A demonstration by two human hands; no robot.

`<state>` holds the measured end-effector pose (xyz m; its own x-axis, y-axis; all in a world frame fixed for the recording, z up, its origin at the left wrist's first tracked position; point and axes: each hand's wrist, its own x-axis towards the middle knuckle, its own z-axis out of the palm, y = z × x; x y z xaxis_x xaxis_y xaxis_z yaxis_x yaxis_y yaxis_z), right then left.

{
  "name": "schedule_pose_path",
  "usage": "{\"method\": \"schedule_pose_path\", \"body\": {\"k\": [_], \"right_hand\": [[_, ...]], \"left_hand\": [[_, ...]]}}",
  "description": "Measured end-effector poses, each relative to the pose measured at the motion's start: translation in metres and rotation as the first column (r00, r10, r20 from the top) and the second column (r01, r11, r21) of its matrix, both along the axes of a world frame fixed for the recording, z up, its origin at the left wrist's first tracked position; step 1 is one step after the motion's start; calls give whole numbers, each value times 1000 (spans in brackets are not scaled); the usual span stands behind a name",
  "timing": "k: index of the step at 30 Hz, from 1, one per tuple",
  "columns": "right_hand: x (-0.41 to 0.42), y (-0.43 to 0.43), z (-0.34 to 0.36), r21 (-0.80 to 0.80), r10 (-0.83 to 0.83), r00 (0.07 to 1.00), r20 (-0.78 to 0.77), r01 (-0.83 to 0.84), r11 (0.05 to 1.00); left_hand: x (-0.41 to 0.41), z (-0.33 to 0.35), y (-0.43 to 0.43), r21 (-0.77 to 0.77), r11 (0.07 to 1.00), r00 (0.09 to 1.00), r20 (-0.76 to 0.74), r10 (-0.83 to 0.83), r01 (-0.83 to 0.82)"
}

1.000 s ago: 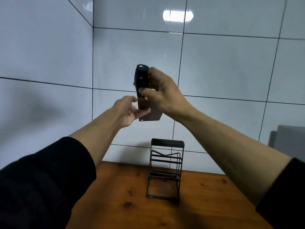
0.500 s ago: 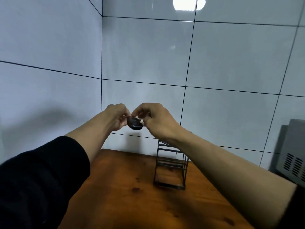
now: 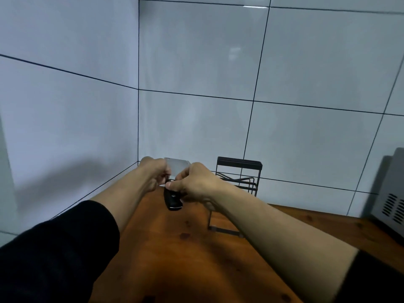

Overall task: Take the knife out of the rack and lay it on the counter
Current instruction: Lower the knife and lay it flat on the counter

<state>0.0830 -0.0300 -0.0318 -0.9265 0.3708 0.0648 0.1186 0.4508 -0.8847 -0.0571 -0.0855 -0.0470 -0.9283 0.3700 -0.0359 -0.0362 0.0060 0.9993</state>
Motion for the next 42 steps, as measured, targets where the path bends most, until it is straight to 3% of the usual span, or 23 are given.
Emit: {"method": "schedule_pose_path", "body": {"k": [11,42], "right_hand": [[-7,1,-45,-151,-50,995,89,63,986],[-17,5,-94,-203,-56,973,225,103,974]], "left_hand": [[1,-59,6,-173,983,997,68,-47,58],[-3,-107,9,-344,927,986,123,-111,147]]}}
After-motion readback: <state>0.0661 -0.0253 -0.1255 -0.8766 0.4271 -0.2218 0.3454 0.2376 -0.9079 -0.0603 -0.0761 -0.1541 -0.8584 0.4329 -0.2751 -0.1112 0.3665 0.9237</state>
